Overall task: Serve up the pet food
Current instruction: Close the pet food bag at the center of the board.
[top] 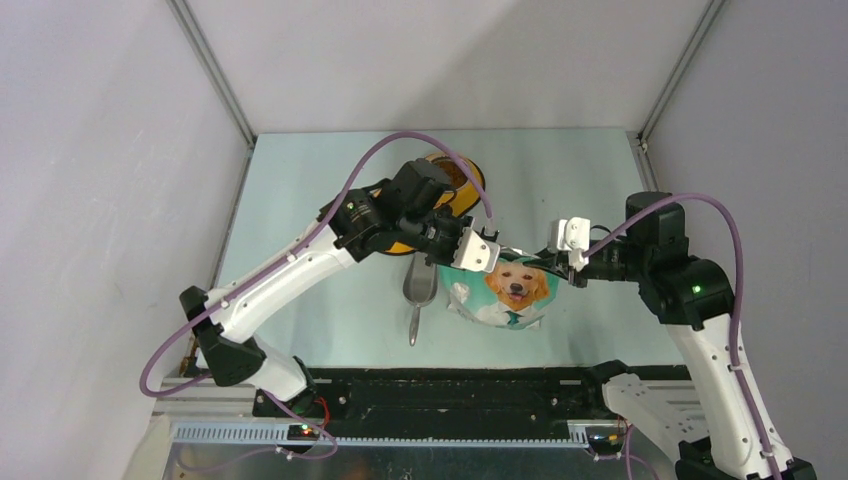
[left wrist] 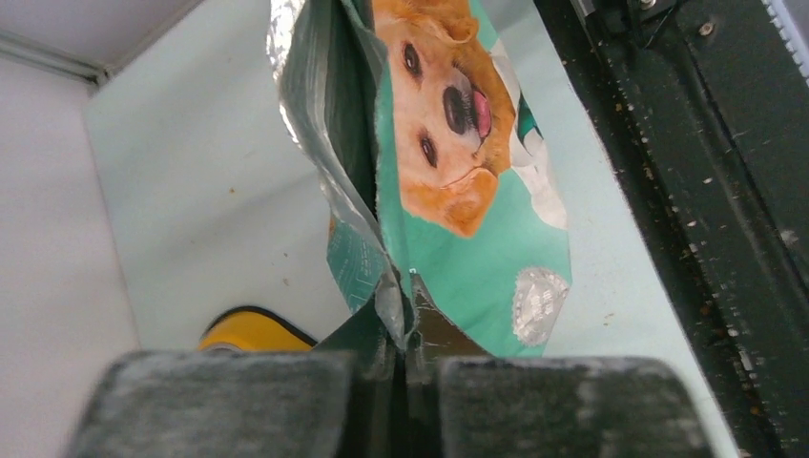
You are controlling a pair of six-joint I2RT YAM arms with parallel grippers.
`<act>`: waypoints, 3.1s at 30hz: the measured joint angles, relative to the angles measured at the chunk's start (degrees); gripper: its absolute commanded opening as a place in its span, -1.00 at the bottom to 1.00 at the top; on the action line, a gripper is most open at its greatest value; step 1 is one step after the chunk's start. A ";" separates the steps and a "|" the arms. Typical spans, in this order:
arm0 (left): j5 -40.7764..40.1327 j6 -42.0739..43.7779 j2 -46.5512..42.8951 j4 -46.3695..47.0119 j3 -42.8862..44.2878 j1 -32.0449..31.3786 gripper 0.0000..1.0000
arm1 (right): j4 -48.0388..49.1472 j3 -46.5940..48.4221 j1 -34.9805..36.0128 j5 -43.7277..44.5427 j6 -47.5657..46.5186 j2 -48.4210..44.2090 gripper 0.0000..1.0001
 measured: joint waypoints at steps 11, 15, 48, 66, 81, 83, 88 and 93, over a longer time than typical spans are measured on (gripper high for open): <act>0.13 -4.90 -5.81 11.80 -5.73 -0.39 0.85 | 7.32 -2.10 0.02 7.32 19.87 -2.93 -1.00; 0.57 -6.25 -3.87 16.24 -4.13 -1.55 0.82 | 10.03 -3.02 -0.31 8.63 24.57 -2.93 -1.00; -7.98 -21.09 3.39 18.95 2.54 -5.70 -1.00 | 14.32 -2.23 -3.93 1.16 19.08 -2.03 -0.28; -7.89 -22.58 2.93 19.78 1.73 -5.51 -1.00 | 7.89 0.50 -3.87 2.62 13.92 1.66 -0.54; -9.29 -22.43 1.53 21.24 -0.28 -5.73 -1.00 | 2.86 3.02 -4.74 4.17 10.49 1.90 -0.89; -9.66 -22.43 0.90 21.73 -1.16 -5.73 -1.00 | 2.47 3.02 -4.94 4.28 9.01 1.16 -1.00; -10.27 -22.43 0.50 21.77 -1.64 -6.01 -0.72 | -0.39 4.50 -4.90 3.91 6.05 2.51 -1.00; -13.94 -21.11 0.68 16.63 0.63 -5.16 -0.22 | -1.27 5.75 -4.98 3.06 5.07 3.91 -1.00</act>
